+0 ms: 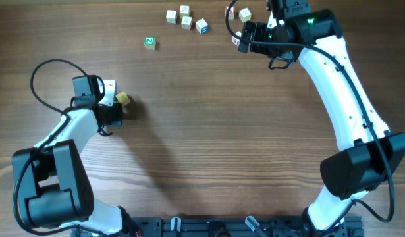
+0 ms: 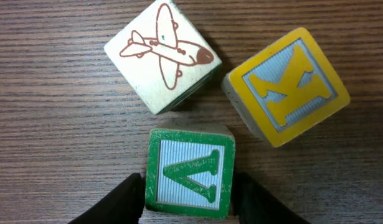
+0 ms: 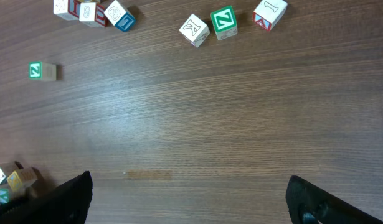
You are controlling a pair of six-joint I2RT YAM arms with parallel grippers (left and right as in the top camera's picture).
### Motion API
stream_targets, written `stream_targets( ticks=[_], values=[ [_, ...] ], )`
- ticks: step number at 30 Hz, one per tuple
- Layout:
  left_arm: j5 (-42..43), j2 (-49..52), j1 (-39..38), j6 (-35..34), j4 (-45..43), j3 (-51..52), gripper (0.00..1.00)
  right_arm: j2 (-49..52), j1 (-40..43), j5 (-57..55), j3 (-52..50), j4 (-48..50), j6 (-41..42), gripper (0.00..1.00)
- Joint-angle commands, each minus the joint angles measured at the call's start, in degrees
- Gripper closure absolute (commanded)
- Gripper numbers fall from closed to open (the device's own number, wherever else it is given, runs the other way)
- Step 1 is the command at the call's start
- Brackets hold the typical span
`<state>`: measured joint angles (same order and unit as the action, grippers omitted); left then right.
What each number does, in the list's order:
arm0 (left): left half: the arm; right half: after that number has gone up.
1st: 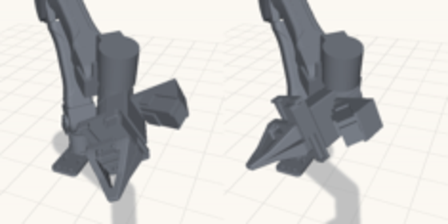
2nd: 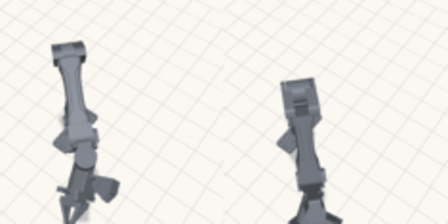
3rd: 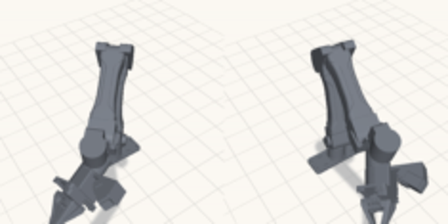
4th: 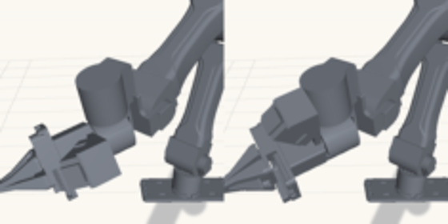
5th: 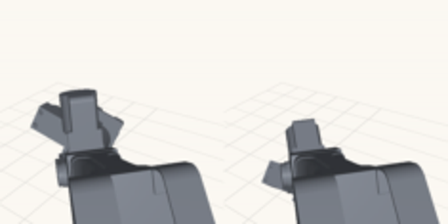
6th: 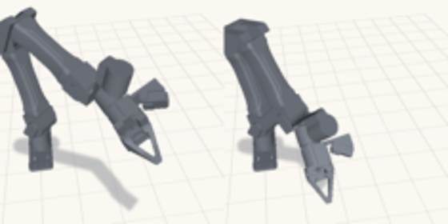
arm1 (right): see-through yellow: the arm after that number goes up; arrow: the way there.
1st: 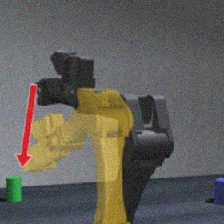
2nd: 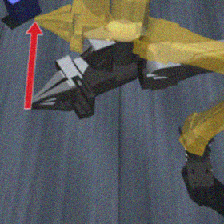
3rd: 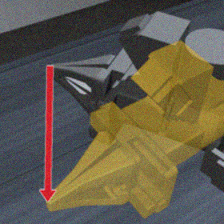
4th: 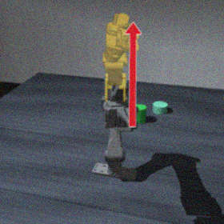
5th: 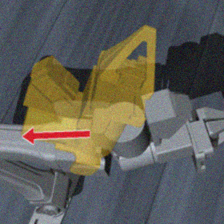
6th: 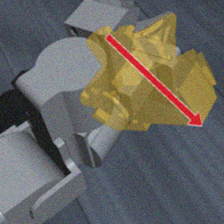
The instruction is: Form a circle
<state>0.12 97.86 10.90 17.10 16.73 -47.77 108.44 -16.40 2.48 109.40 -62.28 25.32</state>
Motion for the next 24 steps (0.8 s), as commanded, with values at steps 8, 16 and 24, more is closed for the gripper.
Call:
stream_targets(
  ticks=[8,16,24],
  values=[
    [0.8,-4.5,0.3,0.5,0.9,0.1,0.00,-0.5,-0.1,-1.2,0.5,0.1,0.3,0.00],
    [3.5,-21.4,0.2,-10.5,0.6,0.1,0.00,-0.5,-0.1,-1.2,0.5,0.1,0.3,0.00],
    [6.1,-23.5,0.2,-28.5,3.2,0.1,0.00,-0.5,-0.1,-1.2,0.5,0.1,0.3,0.00]
  ],
)
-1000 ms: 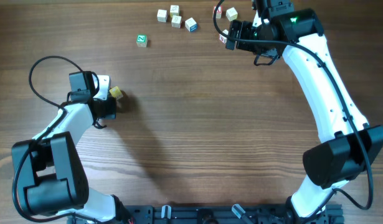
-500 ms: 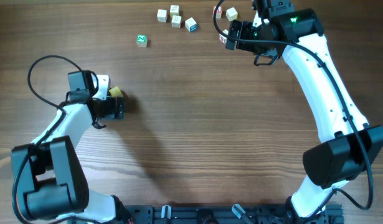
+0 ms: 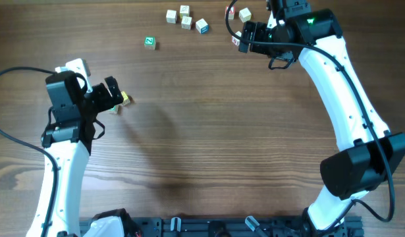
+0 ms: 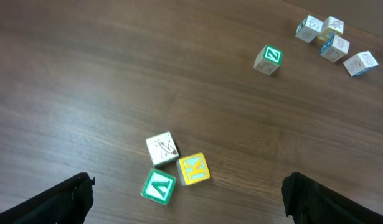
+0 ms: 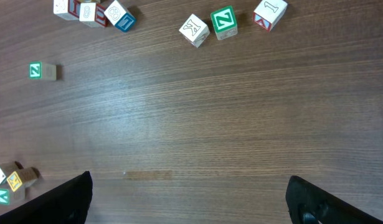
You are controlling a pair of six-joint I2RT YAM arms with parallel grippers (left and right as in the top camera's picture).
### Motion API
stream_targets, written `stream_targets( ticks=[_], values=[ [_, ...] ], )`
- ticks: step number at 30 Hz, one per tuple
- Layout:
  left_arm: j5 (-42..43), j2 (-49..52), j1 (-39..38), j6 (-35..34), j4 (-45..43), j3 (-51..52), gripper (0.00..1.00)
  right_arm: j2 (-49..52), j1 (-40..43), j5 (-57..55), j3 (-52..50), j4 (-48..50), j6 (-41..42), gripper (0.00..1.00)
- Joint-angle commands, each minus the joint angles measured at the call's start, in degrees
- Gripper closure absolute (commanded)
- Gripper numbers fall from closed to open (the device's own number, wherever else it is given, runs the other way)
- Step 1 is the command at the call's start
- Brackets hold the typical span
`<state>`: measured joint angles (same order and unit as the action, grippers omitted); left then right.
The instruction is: Form a circle
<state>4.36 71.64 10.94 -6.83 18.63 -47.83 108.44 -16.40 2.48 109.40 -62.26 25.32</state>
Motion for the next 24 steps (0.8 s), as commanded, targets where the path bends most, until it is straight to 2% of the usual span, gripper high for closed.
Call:
stream_targets(
  ticks=[1,4,7,10,12,13,14,15,16,20,24],
  values=[
    [2.9,4.0,0.2,-4.6,1.9,0.2,0.01,-0.5,-0.1,-1.2,0.5,0.1,0.3,0.00],
    [14.0,10.2,0.2,-4.6,2.6,0.2,0.02,-0.5,-0.1,-1.2,0.5,0.1,0.3,0.00],
    [15.6,12.0,-1.0,-3.9,2.2,0.2,0.02,-0.5,-0.1,-1.2,0.5,0.1,0.3,0.00],
    [15.6,12.0,-3.7,-3.9,-0.2,0.2,0.10,-0.5,-0.1,-1.2,0.5,0.1,0.3,0.00],
    [15.4,12.0,-6.3,-4.0,-3.8,0.2,0.26,-0.5,-0.1,-1.2,0.5,0.1,0.3,0.00],
    [12.5,12.0,-7.7,-4.9,-6.2,0.2,0.46,-0.5,-0.1,-1.2,0.5,0.1,0.3,0.00],
    [8.6,12.0,-8.5,-7.0,-7.6,0.2,0.61,-0.5,-0.1,-1.2,0.5,0.1,0.3,0.00],
    [4.7,12.2,-9.4,-9.6,-9.6,0.2,0.64,-0.5,-0.1,-1.2,0.5,0.1,0.3,0.00],
    [4.6,12.8,-9.6,-10.5,-11.3,0.2,0.64,-0.5,-0.1,-1.2,0.5,0.1,0.3,0.00],
    [7.3,17.5,-9.6,-12.2,-13.9,0.2,0.74,-0.5,-0.1,-1.2,0.5,0.1,0.3,0.00],
    [8.0,23.6,-9.7,-15.6,-17.0,0.2,0.77,-0.5,-0.1,-1.2,0.5,0.1,0.3,0.00]
  ],
)
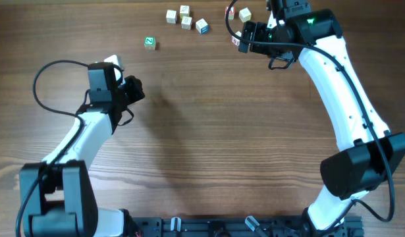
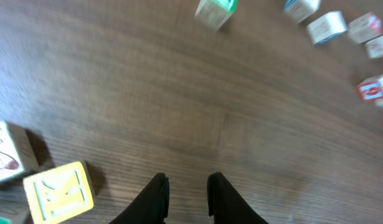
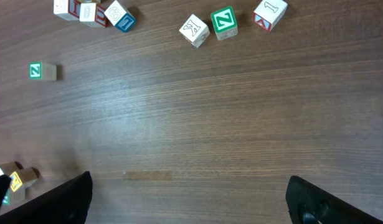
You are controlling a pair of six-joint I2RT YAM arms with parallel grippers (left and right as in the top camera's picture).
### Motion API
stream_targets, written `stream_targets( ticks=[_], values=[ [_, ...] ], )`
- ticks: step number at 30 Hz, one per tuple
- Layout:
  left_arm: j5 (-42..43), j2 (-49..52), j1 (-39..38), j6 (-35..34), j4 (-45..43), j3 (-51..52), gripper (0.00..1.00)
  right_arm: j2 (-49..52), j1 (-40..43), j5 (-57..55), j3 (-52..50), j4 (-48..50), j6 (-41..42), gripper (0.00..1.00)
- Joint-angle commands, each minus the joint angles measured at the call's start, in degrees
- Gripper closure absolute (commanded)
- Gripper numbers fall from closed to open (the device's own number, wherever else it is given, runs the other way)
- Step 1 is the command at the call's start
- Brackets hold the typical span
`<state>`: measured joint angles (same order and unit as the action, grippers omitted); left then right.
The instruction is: Form a circle
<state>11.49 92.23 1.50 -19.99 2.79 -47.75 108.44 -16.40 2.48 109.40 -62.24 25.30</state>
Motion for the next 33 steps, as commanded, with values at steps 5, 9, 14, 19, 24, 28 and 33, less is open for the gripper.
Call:
stream_targets(
  ticks=[5,9,14,19,24,28,33],
  values=[
    [0.5,4.1,-0.3,-3.7,-0.9,0.1,0.80,-0.5,-0.1,-1.2,0.5,0.1,0.3,0.00],
    [-2.9,4.1,-0.3,-4.9,2.0,0.1,0.81,-0.5,-0.1,-1.2,0.5,0.1,0.3,0.00],
    [-3.7,4.1,-0.3,-4.9,2.3,0.1,0.81,-0.5,-0.1,-1.2,0.5,0.1,0.3,0.00],
    [-6.8,4.1,-0.3,-4.9,5.4,0.1,0.82,-0.5,-0.1,-1.2,0.5,0.1,0.3,0.00],
    [-7.2,4.1,-0.3,-4.9,5.4,0.1,0.82,-0.5,-0.1,-1.2,0.5,0.1,0.3,0.00],
    [-8.0,4.1,-0.3,-4.9,5.4,0.1,0.82,-0.5,-0.1,-1.2,0.5,0.1,0.3,0.00],
    [-8.1,4.1,-0.3,-4.9,5.7,0.1,0.82,-0.5,-0.1,-1.2,0.5,0.1,0.3,0.00]
  ],
)
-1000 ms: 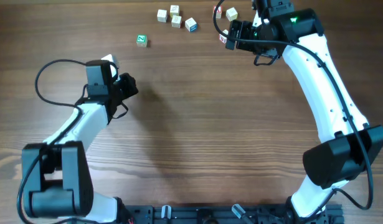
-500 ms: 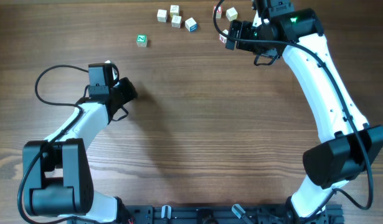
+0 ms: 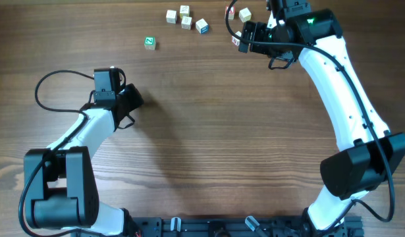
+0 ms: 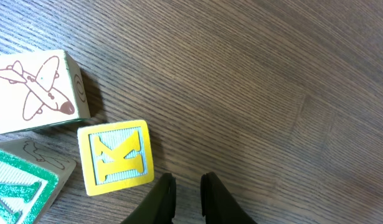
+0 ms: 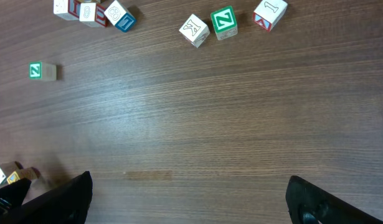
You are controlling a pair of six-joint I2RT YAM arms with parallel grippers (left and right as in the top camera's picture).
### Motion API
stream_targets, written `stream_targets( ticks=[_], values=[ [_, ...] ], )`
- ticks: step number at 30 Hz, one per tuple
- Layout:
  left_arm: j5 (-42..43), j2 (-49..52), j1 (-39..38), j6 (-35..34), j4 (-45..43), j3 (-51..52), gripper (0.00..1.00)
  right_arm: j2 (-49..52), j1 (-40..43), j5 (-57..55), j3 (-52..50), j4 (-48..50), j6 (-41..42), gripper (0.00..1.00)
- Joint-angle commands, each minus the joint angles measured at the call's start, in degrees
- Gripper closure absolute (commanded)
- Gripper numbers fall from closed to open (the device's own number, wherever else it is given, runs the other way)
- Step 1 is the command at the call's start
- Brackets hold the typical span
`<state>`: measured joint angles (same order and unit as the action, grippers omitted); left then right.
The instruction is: Form a circle
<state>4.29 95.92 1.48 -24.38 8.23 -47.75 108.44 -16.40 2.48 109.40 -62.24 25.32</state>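
Three wooden blocks lie together in the left wrist view: a yellow K block (image 4: 114, 157), a white airplane block (image 4: 35, 92) and a green-framed block (image 4: 14, 186) cut off at the lower left. My left gripper (image 4: 186, 186) is shut with nothing between its fingers, low over the table just right of the K block. In the overhead view the left gripper (image 3: 131, 99) covers those blocks. My right gripper (image 5: 188, 186) hangs wide open high over the table, at the back right (image 3: 245, 33).
Loose blocks lie at the table's far edge: a lone green block (image 3: 149, 42), a cluster of white blocks (image 3: 186, 20), and a white X block (image 5: 194, 30), a green Z block (image 5: 223, 20) and a "1" block (image 5: 270, 12) near the right gripper.
My left gripper, still shut, has come down and closer to the three blocks; it now sits right beside the K block. The right arm has not moved.
At first my left gripper stood open around the green block next to the airplane and K blocks. Then it was wide open high above the three. Then it was shut over the table to their right, and now low beside the K block.
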Motion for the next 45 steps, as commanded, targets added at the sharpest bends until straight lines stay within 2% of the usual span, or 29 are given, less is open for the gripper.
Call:
stream_targets(
  ticks=[1,19,24,27,34,45],
  values=[
    [-1.0,0.4,-0.2,-0.5,0.3,0.1,0.82,-0.5,-0.1,-1.2,0.5,0.1,0.3,0.01],
    [-2.3,0.4,-0.3,-0.5,1.9,0.1,0.84,-0.5,-0.1,-1.2,0.5,0.1,0.3,0.00],
    [5.7,0.4,-0.3,-0.1,-2.8,0.1,0.87,-0.5,-0.1,-1.2,0.5,0.1,0.3,0.00],
    [4.0,0.4,-0.2,-0.2,-5.9,0.1,0.87,-0.5,-0.1,-1.2,0.5,0.1,0.3,0.00],
    [-1.0,0.5,-0.2,-0.1,-5.9,0.1,0.87,-0.5,-0.1,-1.2,0.5,0.1,0.3,0.00],
    [-2.9,3.0,-0.2,0.2,-6.8,0.1,0.87,-0.5,-0.1,-1.2,0.5,0.1,0.3,0.00]
  ],
)
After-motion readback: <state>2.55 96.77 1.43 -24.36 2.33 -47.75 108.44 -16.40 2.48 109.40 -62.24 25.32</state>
